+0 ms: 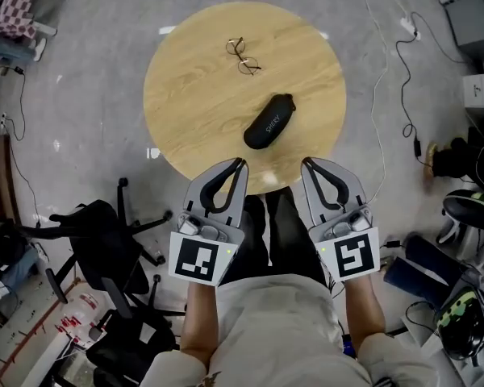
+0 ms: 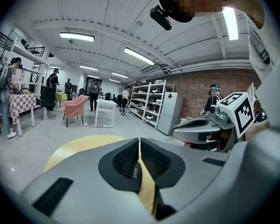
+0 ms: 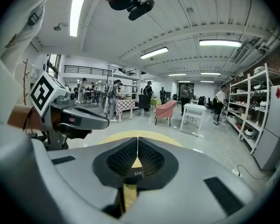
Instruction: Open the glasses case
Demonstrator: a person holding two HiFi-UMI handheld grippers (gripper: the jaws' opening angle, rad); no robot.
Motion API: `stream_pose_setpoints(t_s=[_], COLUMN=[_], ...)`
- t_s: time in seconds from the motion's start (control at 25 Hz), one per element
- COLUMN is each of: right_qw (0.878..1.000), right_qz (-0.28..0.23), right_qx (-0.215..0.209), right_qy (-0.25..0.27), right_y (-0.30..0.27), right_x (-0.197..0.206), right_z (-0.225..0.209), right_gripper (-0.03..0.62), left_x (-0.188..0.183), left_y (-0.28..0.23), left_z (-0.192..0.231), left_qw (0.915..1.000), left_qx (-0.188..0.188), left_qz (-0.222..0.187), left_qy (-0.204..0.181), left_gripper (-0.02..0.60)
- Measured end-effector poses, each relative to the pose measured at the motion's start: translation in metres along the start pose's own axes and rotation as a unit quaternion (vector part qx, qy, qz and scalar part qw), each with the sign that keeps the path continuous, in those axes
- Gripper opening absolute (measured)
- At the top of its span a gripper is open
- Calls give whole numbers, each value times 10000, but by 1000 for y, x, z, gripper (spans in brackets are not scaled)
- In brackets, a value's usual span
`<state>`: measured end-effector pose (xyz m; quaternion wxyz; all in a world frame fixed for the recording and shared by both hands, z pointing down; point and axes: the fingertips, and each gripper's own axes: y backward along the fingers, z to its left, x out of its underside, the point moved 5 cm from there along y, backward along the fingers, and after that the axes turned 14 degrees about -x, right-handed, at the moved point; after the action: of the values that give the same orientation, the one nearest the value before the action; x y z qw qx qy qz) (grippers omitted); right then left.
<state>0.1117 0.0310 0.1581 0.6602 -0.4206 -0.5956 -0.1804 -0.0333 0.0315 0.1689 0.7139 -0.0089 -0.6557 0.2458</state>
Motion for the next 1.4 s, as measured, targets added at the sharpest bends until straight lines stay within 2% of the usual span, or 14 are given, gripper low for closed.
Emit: stream_pose_setpoints(t_s=[0.32, 0.8, 1.12, 1.4], right_qw=[9996, 9978, 9955, 9948], right_qz=[239, 644, 942, 1006], right_qx=[-89, 95, 83, 84], right_qy=[-130, -141, -61, -163], right_y=[-31, -75, -102, -110], right_x=[44, 105, 149, 169], right_z=[-3, -28, -45, -53], right_gripper=[21, 21, 21, 21], left_x=[48, 103, 140, 157], left_y=[-20, -52, -72, -87], left_z=[11, 38, 40, 34], left_qw=[9994, 9988, 9975, 9943], left_qx=[-79, -157, 142, 512], left_qz=[298, 468, 596, 580], left_qy=[152, -16, -355, -730], left_gripper=[29, 29, 31, 31])
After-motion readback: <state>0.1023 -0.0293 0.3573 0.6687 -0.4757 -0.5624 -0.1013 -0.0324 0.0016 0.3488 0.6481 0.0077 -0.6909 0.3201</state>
